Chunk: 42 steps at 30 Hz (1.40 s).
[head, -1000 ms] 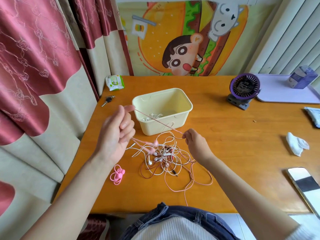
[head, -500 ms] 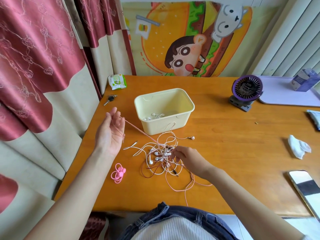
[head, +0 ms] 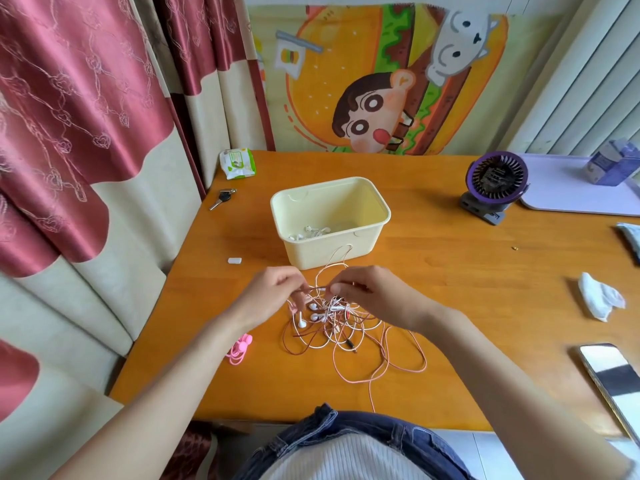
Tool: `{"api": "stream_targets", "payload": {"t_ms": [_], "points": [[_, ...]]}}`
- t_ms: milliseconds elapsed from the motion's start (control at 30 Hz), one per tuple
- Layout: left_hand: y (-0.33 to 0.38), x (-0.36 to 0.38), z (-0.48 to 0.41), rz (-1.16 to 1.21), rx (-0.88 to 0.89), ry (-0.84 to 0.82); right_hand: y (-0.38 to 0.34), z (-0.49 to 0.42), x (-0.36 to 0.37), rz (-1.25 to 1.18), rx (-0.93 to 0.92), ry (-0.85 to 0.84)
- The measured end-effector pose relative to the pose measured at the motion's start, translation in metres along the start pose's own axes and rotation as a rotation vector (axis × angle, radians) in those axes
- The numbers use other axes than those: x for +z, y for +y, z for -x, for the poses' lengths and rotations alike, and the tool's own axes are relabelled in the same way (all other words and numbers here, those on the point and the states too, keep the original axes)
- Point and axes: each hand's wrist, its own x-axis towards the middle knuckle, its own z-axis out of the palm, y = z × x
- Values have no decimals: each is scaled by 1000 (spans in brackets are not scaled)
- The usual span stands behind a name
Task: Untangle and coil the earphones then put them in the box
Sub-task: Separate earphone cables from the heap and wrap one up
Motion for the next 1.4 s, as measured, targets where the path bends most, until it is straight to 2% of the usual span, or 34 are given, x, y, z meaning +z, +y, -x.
{"api": "stream_targets", "payload": {"t_ms": [67, 300, 500, 633, 767, 833, 933, 1033, 1167, 1267, 1400], "points": [[3, 1, 3, 113, -21, -106, -1, -2, -10, 1, -17, 16], [9, -3, 14, 773, -130, -473, 9, -7, -19, -87, 10, 144], [5, -4, 13, 1312, 92, -606, 9, -15, 6, -129, 40, 219], [-1, -12, 13, 1447, 171, -394, 5, -17, 21, -116, 18, 205], [-5, -17, 9, 1654, 172, -334, -4, -20, 39, -119, 5, 157], [-2, -15, 8, 1741, 133, -156, -7, -20, 47, -107, 21, 155], [7, -14, 11, 1676, 79, 141, -6, -16, 51, -108, 40, 140], [5, -13, 13, 1425, 50, 283, -4, -8, 52, -50, 17, 48], [-17, -13, 20, 827, -34, 304, -3, 0, 53, 2, -10, -55], [-26, -9, 28, 445, 3, 312, -8, 2, 48, 15, -31, -80], [-20, 1, 36, 261, -31, 92, -12, -6, 35, 22, -65, -13]]}}
